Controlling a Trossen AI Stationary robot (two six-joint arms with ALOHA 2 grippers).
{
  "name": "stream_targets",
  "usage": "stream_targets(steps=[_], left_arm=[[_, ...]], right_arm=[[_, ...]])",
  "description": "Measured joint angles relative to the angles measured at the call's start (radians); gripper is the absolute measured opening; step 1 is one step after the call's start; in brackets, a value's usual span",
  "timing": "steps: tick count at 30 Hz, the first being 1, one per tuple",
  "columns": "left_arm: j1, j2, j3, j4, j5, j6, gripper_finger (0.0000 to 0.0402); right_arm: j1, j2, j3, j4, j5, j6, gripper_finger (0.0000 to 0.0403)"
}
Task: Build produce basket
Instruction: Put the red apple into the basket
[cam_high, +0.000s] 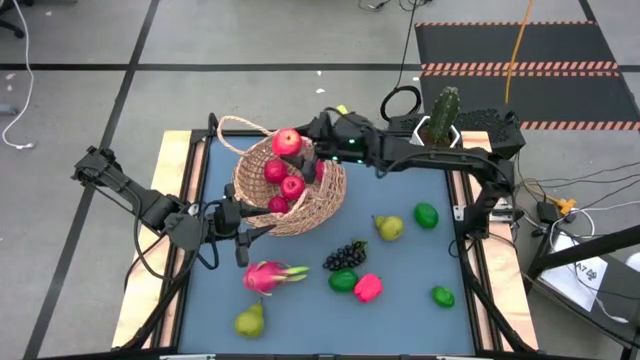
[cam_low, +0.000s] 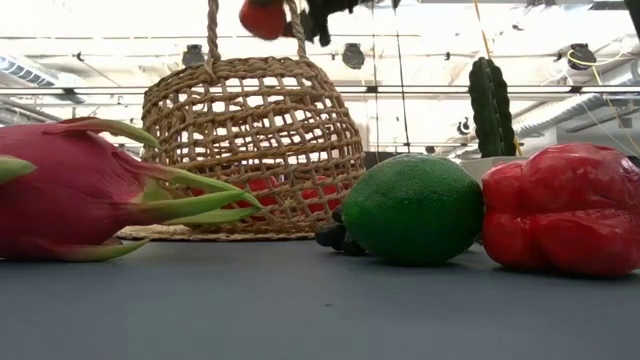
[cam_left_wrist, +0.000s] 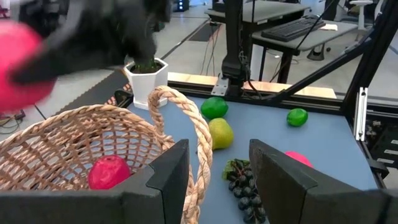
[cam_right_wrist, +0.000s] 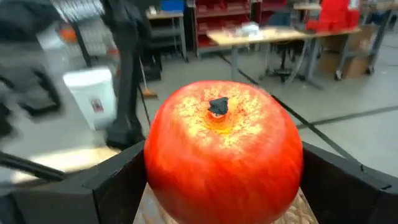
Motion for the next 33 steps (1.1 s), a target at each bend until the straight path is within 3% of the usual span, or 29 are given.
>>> stream_targets(steps=[7, 26, 33], left_arm=[[0.000, 0.000, 0.000, -0.008, 0.010, 0.000, 0.0170], [0.000, 0.000, 0.000, -0.021, 0.011, -0.001, 0.0170], [0.000, 0.000, 0.000, -0.021, 0.011, -0.001, 0.0170]], right_arm=[[-0.026, 0.070, 0.001, -0.063, 0.000, -0.041, 0.0359], [-0.040, 0.071, 0.001, -0.250, -0.023, -0.093, 0.0360], [-0.037, 0.071, 0.001, -0.254, -0.024, -0.090, 0.0394]])
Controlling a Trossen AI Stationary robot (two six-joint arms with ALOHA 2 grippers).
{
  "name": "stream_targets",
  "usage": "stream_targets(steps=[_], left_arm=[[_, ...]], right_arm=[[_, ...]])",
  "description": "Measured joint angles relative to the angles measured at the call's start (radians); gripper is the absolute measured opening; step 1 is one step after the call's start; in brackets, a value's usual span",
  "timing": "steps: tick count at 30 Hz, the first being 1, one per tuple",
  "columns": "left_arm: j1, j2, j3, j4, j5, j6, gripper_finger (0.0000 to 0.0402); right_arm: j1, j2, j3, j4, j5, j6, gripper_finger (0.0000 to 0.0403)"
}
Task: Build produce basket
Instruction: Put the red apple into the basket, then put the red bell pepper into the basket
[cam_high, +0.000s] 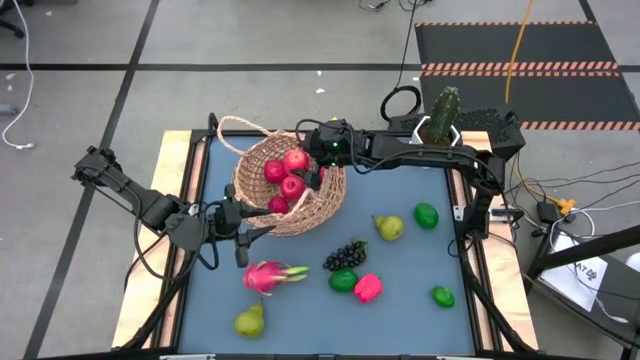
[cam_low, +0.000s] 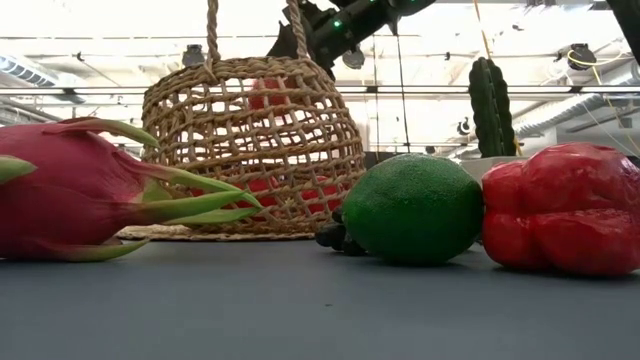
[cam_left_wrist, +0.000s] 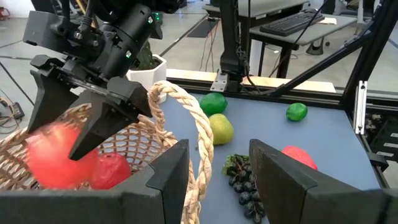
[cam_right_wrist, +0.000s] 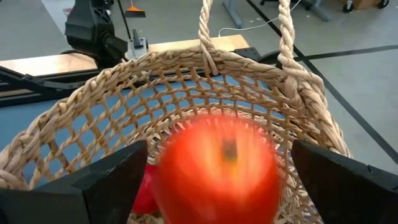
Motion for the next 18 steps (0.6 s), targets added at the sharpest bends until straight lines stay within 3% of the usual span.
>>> stream_targets(steps=[9, 18], left_arm=[[0.000, 0.000, 0.000, -0.001, 0.000, 0.000, 0.0170], [0.000, 0.000, 0.000, -0.006, 0.000, -0.003, 0.0170]], right_arm=[[0.003, -0.011, 0.000, 0.006, 0.001, 0.008, 0.0398], [0.044, -0.106, -0.001, -0.016, 0.001, 0.003, 0.0398]])
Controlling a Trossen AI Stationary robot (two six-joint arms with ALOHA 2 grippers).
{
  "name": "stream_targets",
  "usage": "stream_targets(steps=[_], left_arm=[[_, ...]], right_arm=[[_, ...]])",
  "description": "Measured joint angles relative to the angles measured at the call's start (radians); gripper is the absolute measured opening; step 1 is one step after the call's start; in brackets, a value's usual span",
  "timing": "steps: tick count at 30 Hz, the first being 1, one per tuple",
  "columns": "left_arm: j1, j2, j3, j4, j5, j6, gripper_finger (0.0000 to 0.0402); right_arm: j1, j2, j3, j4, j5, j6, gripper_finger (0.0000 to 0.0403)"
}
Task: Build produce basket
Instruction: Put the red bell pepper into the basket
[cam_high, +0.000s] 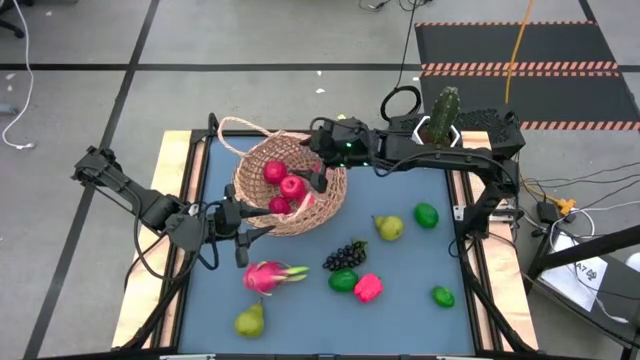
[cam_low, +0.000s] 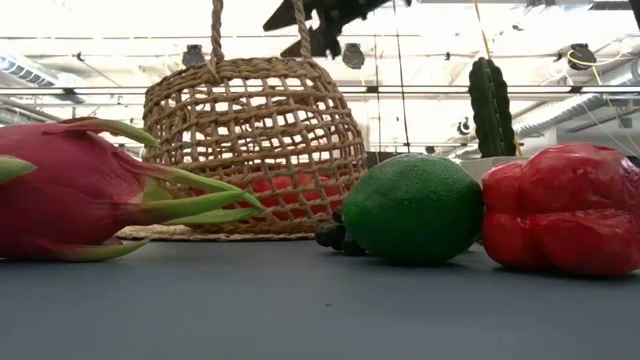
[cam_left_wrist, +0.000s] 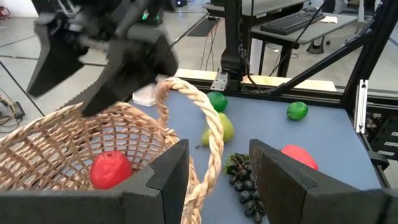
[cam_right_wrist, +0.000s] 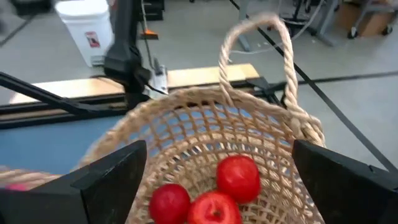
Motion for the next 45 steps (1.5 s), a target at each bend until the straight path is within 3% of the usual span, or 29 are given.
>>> stream_targets(steps=[5, 16, 22, 32, 45], left_arm=[[0.000, 0.000, 0.000, -0.001, 0.000, 0.000, 0.0170], [0.000, 0.000, 0.000, -0.001, 0.000, 0.005, 0.0170], [0.000, 0.000, 0.000, -0.001, 0.000, 0.006, 0.0170], [0.000, 0.000, 0.000, -0.001, 0.000, 0.009, 0.0170], [0.000, 0.000, 0.000, 0.000, 0.000, 0.005, 0.0170]], right_arm=[[0.049, -0.085, 0.000, -0.085, 0.031, 0.005, 0.0396], [0.299, -0.278, 0.000, -0.421, 0.316, 0.108, 0.0396], [0.460, -0.343, -0.020, -0.548, 0.347, 0.247, 0.0396], [0.669, -0.384, -0.190, -0.525, 0.348, 0.398, 0.0396], [0.830, -0.383, -0.568, -0.197, 0.341, 0.477, 0.0396]])
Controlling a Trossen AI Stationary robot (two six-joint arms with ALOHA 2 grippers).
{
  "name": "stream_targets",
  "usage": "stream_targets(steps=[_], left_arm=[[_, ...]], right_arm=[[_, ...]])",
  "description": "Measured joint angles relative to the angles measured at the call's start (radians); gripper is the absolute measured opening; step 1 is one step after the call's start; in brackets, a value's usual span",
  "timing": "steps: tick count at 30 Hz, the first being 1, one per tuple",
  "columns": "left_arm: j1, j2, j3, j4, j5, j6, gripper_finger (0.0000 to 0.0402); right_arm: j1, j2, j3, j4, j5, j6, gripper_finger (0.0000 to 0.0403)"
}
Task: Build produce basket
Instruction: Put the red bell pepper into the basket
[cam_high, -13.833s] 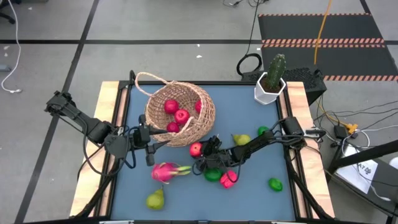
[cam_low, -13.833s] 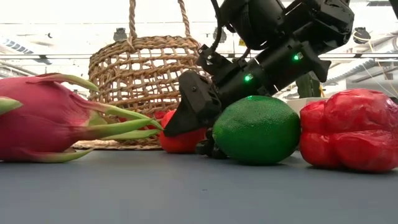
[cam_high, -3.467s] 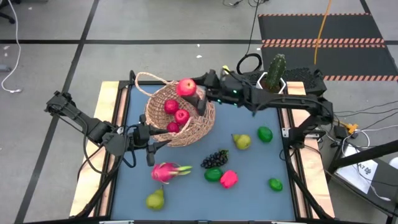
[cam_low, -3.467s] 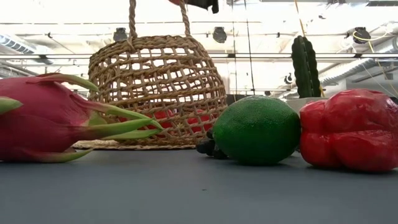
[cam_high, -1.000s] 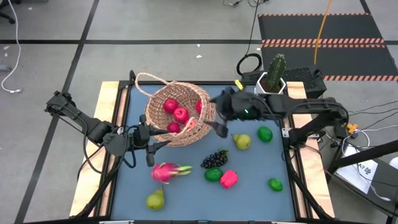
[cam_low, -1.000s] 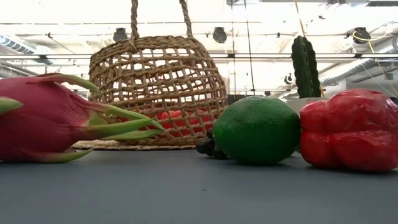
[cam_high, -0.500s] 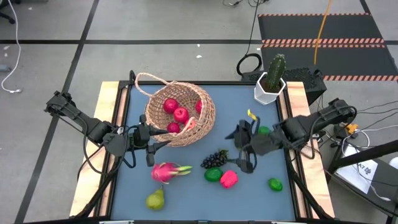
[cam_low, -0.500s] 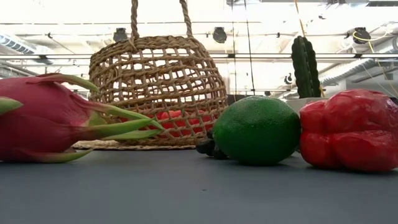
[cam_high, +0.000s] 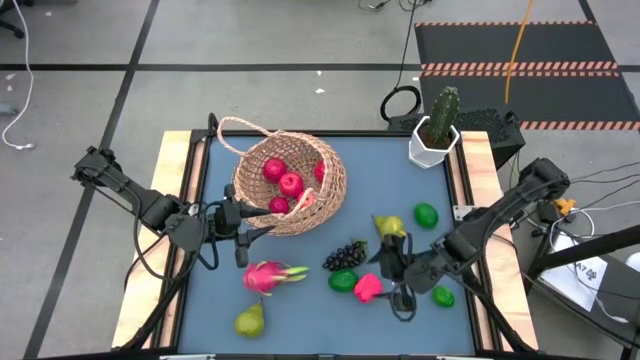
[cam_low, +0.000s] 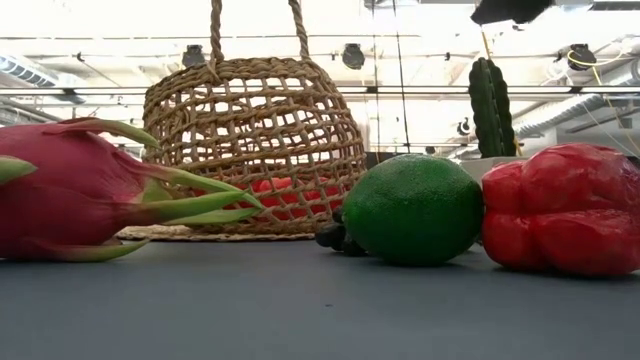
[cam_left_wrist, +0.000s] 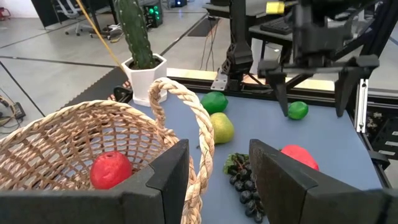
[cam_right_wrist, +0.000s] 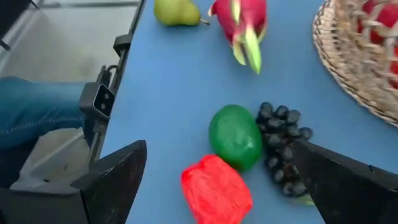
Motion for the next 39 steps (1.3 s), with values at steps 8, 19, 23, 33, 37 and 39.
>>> stream_targets(steps=[8, 19, 23, 33, 37, 39], left_arm=[[0.000, 0.000, 0.000, 0.000, 0.000, -0.008, 0.0170], [0.005, 0.000, 0.000, 0.000, 0.000, -0.011, 0.0170], [0.018, 0.000, 0.000, 0.000, -0.001, -0.015, 0.0170], [0.064, 0.057, -0.002, 0.011, 0.000, -0.012, 0.0170], [0.078, 0.065, -0.002, 0.012, -0.001, -0.010, 0.0170], [0.080, 0.066, -0.002, 0.011, 0.000, -0.010, 0.0170]], right_arm=[[0.027, 0.000, -0.212, 0.339, 0.030, -0.057, 0.0399], [0.027, 0.000, -0.347, 0.474, -0.054, -0.091, 0.0400], [0.025, 0.001, -0.366, 0.494, -0.082, -0.105, 0.0400], [-0.042, 0.035, -0.414, 0.612, -0.179, -0.151, 0.0400], [-0.068, 0.074, -0.414, 0.664, -0.246, -0.179, 0.0400], [-0.075, 0.085, -0.414, 0.663, -0.269, -0.191, 0.0400]])
